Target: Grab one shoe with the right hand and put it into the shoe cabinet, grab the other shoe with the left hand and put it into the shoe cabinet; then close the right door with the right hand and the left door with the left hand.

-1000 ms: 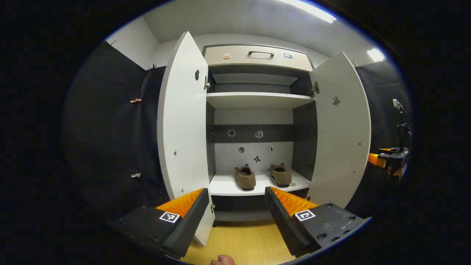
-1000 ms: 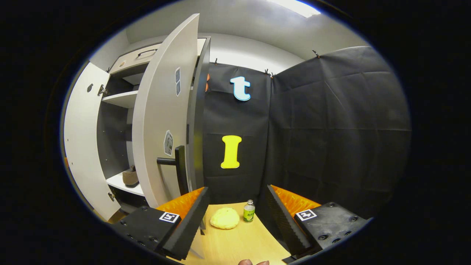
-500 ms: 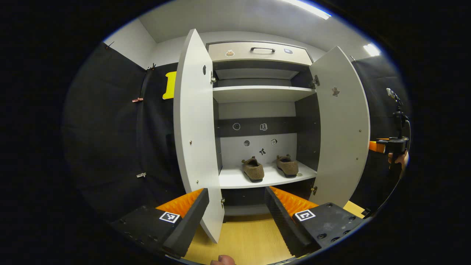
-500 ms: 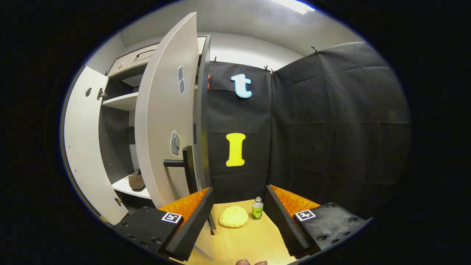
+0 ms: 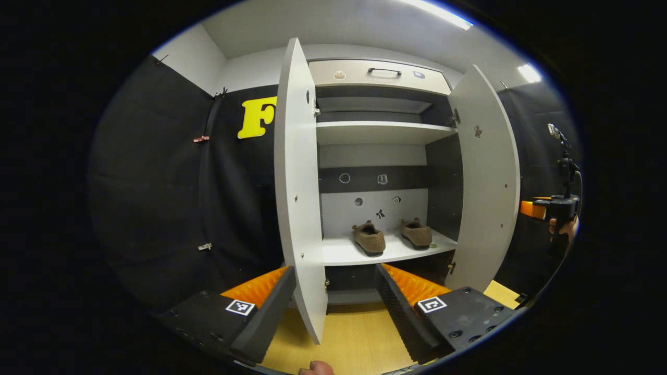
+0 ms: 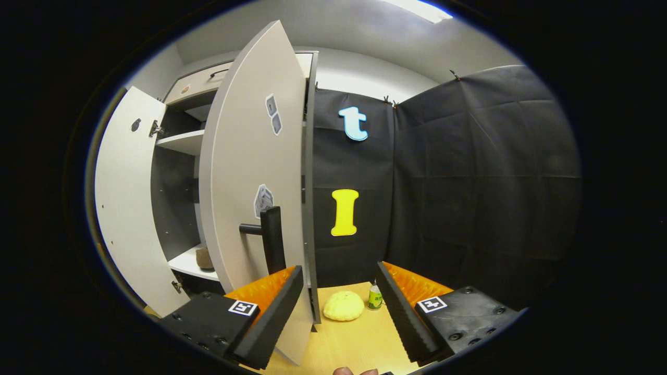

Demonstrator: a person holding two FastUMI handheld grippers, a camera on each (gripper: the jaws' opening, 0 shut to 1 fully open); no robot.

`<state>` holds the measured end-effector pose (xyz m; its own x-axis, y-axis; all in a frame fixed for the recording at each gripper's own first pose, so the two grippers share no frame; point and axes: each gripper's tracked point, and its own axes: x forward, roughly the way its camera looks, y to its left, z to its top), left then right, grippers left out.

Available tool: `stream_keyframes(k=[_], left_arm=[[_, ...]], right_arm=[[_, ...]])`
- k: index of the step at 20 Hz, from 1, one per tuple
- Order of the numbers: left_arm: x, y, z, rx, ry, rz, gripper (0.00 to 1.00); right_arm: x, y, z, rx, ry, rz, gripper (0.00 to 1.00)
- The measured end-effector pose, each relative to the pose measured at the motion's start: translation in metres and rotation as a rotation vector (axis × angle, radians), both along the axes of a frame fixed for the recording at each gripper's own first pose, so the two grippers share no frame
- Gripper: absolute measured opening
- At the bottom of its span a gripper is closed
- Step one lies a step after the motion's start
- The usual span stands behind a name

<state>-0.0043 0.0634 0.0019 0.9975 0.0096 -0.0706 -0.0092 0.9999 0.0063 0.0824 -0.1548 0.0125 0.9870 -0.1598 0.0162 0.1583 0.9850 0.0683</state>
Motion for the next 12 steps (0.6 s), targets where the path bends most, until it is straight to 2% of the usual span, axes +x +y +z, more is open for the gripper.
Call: stream_keyframes(k=[8,12], left_arm=[[-0.007,0.034,0.002,-0.004,-0.008,0.042,0.97],[-0.009,0.057,0.001,-0.008,0.002,0.074,0.97]], right_arm=[[0.028,0.106,-0.003,-0.011,0.016,0.176,0.95],[0.026,0.136,-0.003,-0.009,0.012,0.225,0.98]])
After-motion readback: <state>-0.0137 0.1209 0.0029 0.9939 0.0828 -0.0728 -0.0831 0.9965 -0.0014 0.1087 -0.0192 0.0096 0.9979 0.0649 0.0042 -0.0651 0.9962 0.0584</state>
